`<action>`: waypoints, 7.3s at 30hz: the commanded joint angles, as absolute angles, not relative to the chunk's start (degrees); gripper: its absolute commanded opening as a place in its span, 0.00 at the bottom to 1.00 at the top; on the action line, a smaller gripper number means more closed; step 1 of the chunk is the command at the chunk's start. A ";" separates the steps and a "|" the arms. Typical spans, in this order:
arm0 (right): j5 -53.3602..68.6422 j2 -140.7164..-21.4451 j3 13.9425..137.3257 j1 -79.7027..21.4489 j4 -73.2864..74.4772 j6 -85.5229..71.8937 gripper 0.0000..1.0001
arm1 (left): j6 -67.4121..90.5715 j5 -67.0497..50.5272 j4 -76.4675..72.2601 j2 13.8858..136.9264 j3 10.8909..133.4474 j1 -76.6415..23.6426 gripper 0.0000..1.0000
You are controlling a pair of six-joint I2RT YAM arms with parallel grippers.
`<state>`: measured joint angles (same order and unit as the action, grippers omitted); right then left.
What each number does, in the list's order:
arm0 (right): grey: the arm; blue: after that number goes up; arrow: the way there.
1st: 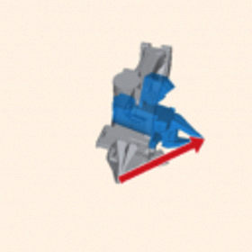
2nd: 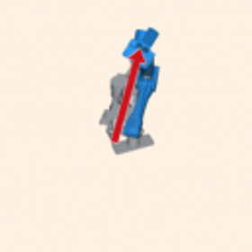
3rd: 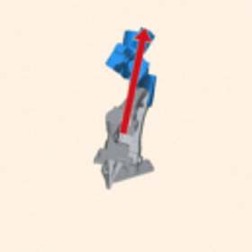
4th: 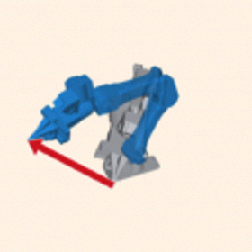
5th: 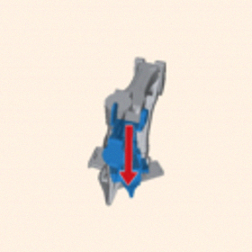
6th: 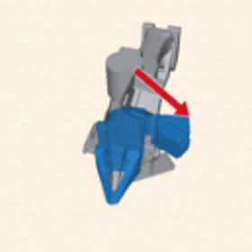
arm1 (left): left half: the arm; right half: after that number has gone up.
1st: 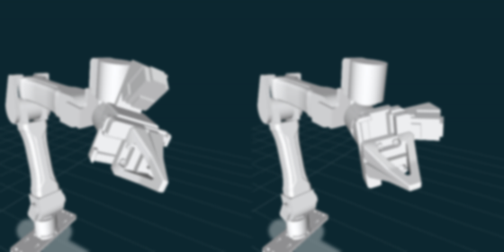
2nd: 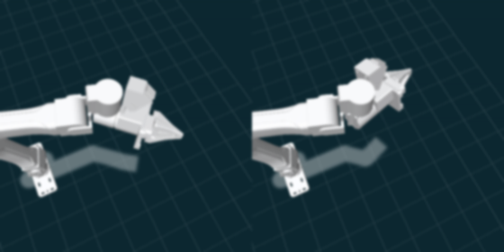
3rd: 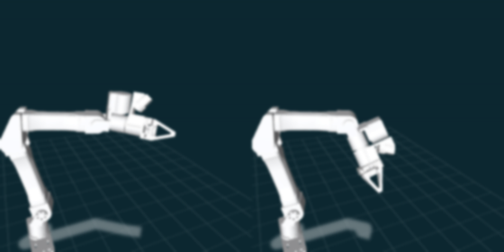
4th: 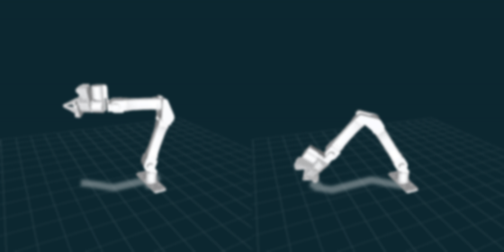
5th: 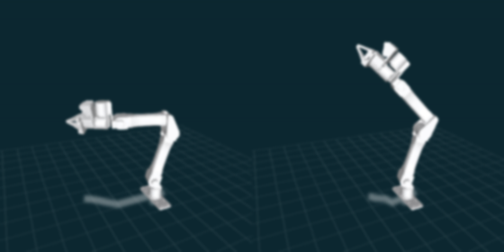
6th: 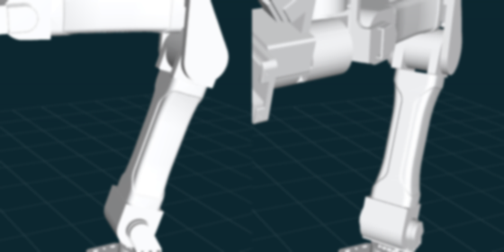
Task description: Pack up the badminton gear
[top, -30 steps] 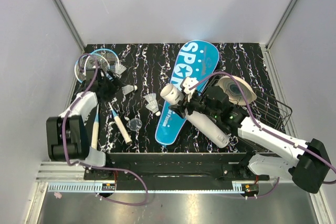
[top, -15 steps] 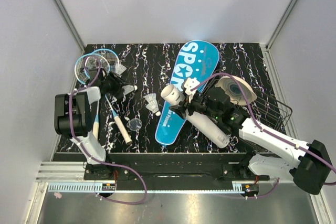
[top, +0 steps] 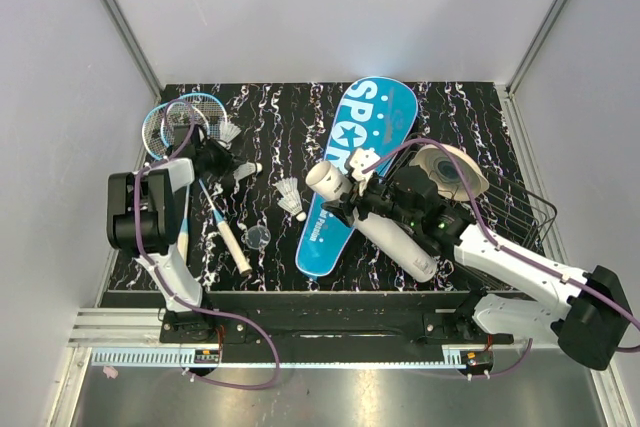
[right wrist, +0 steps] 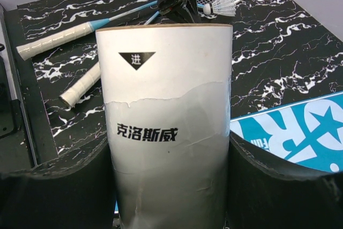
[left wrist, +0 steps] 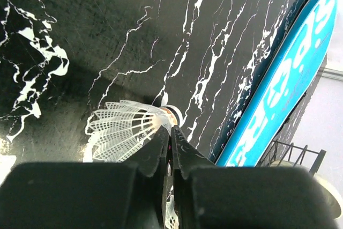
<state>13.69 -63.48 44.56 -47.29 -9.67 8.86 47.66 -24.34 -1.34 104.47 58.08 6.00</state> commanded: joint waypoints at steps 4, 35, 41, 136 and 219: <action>13.54 -66.79 47.54 -46.93 -6.95 8.96 0.28 | 40.36 -19.87 11.47 91.78 63.26 0.81 0.00; 24.70 -66.19 47.99 -46.93 -5.27 13.10 0.27 | 23.63 -44.20 13.90 58.35 57.83 -28.91 0.00; 25.49 -64.43 46.85 -46.93 -7.21 12.22 0.27 | 28.12 -48.78 6.07 60.99 55.64 -30.67 0.25; 17.14 -58.80 41.66 -46.93 -10.02 6.94 0.29 | 13.71 10.37 48.95 138.25 124.81 -1.85 0.54; 21.97 -57.13 39.55 -46.93 -11.34 2.29 0.29 | 15.03 -22.41 31.90 121.99 97.57 0.88 0.57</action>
